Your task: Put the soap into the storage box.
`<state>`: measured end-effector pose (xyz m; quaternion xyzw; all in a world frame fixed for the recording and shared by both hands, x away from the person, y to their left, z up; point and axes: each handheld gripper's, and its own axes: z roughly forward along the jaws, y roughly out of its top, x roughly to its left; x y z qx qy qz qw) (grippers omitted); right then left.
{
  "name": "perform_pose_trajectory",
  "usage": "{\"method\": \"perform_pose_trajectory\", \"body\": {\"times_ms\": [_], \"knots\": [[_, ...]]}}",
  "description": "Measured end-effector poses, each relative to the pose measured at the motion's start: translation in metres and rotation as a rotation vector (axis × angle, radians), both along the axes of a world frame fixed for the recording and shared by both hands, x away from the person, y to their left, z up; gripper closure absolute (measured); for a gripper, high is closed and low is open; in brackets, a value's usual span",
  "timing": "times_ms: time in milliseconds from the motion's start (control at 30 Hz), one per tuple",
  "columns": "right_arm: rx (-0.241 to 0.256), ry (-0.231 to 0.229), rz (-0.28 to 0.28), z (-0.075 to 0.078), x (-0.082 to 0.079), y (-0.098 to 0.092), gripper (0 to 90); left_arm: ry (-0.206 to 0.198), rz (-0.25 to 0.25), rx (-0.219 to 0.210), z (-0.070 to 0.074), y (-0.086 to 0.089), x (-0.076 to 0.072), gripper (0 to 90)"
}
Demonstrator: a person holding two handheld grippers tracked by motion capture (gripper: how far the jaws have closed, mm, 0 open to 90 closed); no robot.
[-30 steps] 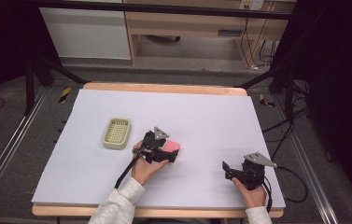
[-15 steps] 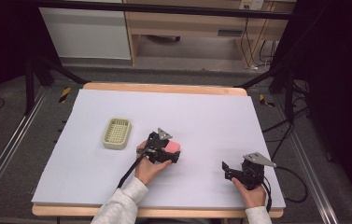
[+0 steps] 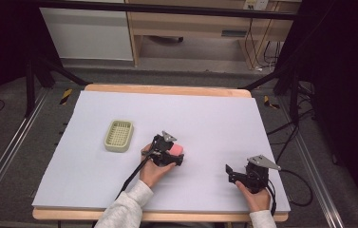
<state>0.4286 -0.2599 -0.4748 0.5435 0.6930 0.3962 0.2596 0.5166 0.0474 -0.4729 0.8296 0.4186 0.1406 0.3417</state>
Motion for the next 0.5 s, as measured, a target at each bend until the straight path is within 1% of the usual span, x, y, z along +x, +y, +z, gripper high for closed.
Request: {"method": "perform_pose_trajectory", "body": {"times_ms": [100,167,500], "knots": [[-0.003,-0.002,0.003,-0.0002,0.0002,-0.0001,5.6,0.005,0.003,0.007,-0.0017,-0.0007,0.0007,23.6],[-0.005,-0.003,0.004,-0.0003,0.0002,-0.0001,5.6,0.011,0.005,0.004,-0.0022,-0.0008,0.0009,24.6],[-0.001,0.001,0.001,-0.0002,0.0001,-0.0001,5.7,0.011,0.006,0.009,-0.0012,-0.0010,-0.0001,30.8]]}}
